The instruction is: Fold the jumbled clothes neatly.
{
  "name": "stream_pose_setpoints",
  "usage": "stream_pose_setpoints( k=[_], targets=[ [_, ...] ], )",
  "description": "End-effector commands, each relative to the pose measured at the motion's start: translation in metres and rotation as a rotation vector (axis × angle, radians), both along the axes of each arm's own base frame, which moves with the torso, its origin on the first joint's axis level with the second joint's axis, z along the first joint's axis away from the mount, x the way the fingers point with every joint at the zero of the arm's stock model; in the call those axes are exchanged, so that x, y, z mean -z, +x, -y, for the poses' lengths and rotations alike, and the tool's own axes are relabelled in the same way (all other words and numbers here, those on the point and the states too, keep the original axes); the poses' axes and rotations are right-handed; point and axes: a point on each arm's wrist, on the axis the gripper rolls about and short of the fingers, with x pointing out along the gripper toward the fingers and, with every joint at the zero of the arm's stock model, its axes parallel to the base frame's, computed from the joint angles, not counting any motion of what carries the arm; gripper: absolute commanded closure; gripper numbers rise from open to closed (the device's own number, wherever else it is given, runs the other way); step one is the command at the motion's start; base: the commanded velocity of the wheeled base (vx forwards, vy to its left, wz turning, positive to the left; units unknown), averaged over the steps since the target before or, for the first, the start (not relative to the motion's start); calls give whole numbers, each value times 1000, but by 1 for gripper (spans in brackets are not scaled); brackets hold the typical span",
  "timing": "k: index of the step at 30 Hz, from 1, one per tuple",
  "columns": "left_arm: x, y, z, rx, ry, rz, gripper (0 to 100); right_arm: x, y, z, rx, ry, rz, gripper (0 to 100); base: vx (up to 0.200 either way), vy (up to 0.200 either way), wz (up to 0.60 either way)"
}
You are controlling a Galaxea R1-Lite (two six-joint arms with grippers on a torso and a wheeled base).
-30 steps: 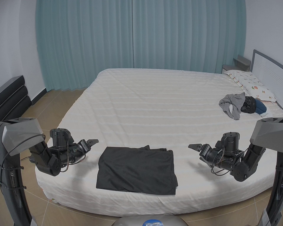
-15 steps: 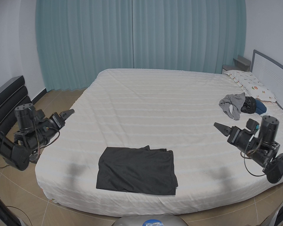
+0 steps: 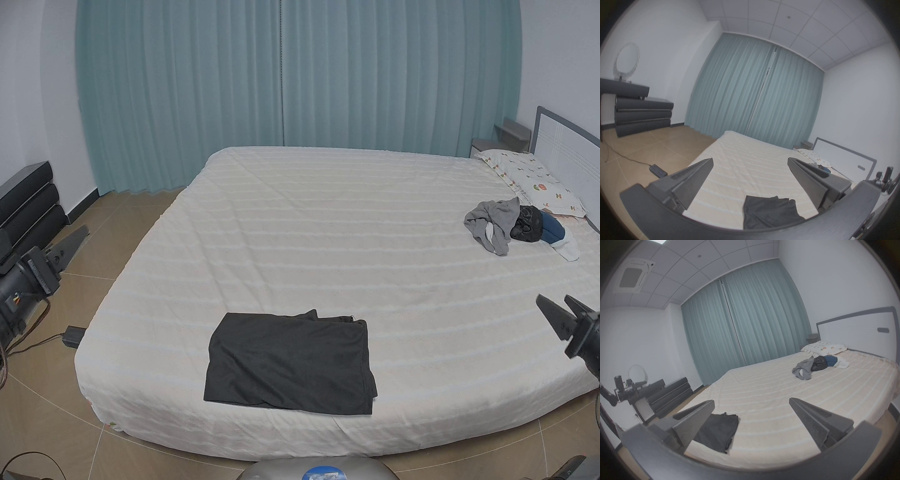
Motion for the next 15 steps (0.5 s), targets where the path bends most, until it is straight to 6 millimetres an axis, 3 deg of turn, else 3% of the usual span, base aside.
stream_pose_setpoints(
  k=[1,2,6,9,15],
  targets=[
    [9,-100,5,-2,142,140,0,21,-96,15,77,-131,132,0,0,0,0],
    [9,-102,6,1,142,143,0,22,-97,15,79,-133,129,0,0,0,0],
    [23,-145,10,63,152,148,0,35,-141,17,111,-197,130,0,0,0,0],
    [35,-160,11,74,183,130,0,45,-157,16,135,-208,98,0,0,0,0],
    [54,-185,10,161,221,151,0,45,-160,17,170,-202,97,0,0,0,0]
  ],
)
